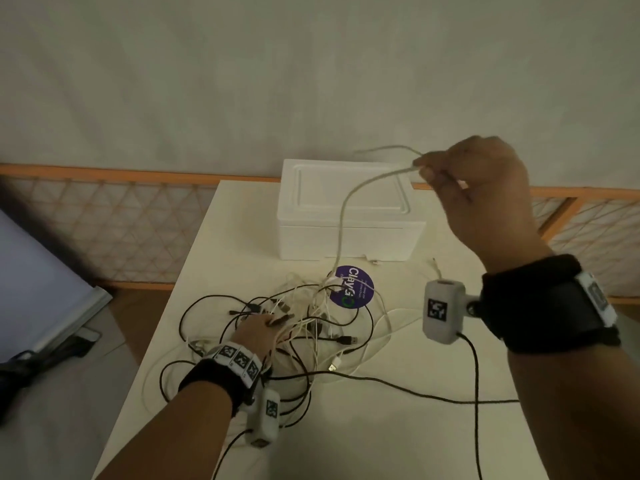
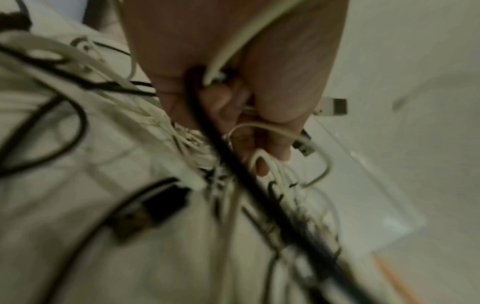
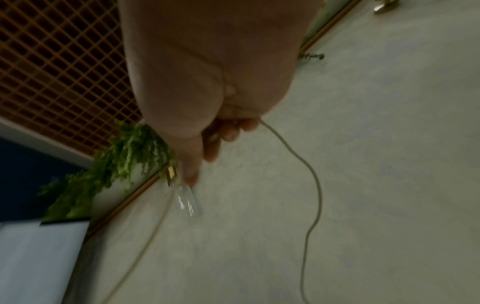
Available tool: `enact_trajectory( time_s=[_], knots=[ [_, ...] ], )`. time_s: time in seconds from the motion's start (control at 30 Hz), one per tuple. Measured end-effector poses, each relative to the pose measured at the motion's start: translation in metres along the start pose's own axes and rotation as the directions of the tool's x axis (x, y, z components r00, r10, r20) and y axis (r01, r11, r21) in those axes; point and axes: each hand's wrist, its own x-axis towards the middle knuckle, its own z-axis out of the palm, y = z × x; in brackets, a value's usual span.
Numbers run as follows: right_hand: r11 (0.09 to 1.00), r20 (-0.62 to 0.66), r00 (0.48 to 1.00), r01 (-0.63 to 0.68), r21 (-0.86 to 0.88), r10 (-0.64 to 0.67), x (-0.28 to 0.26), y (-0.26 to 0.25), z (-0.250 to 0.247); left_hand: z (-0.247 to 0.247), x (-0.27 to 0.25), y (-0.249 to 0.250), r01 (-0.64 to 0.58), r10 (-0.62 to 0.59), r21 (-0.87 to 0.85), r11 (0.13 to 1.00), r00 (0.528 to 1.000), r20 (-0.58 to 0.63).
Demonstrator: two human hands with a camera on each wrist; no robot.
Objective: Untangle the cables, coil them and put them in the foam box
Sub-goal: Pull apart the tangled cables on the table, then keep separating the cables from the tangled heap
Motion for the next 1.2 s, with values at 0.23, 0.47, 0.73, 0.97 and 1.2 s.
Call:
enact_trajectory(
  time_s=[0.23, 0.47, 0.73, 0.97, 1.2],
  knots=[
    [0.644, 0.496, 0.552, -0.102, -0.758, 0.671, -0.05, 0.045, 0.024, -0.031, -0.015, 0.012, 0.09, -0.327, -0.879, 0.469, 0.942, -0.078],
    [0.918, 0.871, 0.467, -0.394, 0.049, 0.154, -0.07, -0.081, 0.087, -0.037, -0.045, 0.047, -0.064, 0.021, -0.97, 0.235, 0.998, -0.061],
    [0.974, 0.881, 0.472, -0.18, 0.136, -0.036, -0.122, -0.118, 0.123, -0.08, -0.068, 0.01, -0.022, -0.102, -0.956, -0.293, 0.995, 0.008],
    [0.937, 0.906, 0.372, -0.343, -0.068, 0.202, -0.16, -0.035, 0.092, -0.121, -0.084, -0.101, -0.047, -0.418, -0.974, -0.222, 0.907, 0.052],
    [0.707, 0.626, 0.333, -0.402, -0.582, 0.705, -0.229, 0.055, 0.016, -0.124, -0.105, -0.162, 0.067, -0.576, -0.974, -0.216, 0.797, 0.182]
  ],
)
